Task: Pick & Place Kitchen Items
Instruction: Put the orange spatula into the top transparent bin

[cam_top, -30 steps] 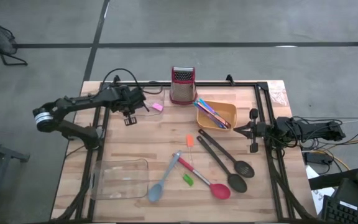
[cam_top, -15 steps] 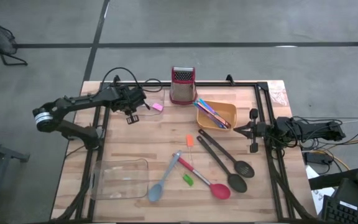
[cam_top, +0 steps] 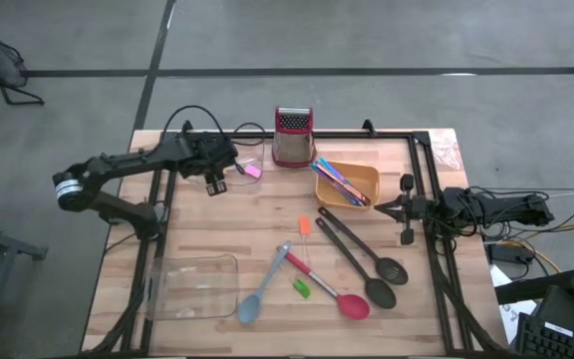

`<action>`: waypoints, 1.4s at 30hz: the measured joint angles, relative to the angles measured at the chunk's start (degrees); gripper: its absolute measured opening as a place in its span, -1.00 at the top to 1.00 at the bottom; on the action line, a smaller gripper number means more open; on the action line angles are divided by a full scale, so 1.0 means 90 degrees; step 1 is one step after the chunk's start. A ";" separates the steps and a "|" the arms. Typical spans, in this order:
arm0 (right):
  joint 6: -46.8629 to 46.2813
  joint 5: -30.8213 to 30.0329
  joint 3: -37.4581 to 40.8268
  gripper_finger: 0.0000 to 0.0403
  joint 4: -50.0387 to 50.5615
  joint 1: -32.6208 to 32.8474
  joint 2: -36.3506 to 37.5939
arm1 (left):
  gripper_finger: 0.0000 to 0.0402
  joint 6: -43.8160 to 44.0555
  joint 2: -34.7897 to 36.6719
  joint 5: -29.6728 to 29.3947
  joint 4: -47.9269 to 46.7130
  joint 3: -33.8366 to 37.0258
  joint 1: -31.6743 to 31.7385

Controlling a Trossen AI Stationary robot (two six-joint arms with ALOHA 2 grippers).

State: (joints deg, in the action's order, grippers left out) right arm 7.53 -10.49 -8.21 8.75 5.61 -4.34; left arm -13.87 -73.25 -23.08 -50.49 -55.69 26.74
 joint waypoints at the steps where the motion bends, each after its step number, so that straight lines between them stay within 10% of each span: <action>1: 0.0000 0.0001 0.0000 0.96 0.0000 0.0000 0.0000 | 0.08 -0.0003 0.0000 0.0215 0.0024 -0.0120 -0.0086; 16: 0.0000 -0.0002 0.0000 0.96 0.0001 0.0002 0.0000 | 0.08 -0.0680 -0.1084 0.1328 0.1828 -0.1169 -0.2056; 42: 0.0000 -0.0002 0.0000 0.96 0.0001 0.0000 0.0000 | 0.06 -0.2441 -0.5521 0.2005 0.0155 -0.4944 -0.2933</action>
State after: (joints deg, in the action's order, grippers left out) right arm 7.53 -10.50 -8.21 8.75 5.61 -4.34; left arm -35.85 -122.94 -5.03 -49.09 -100.18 0.34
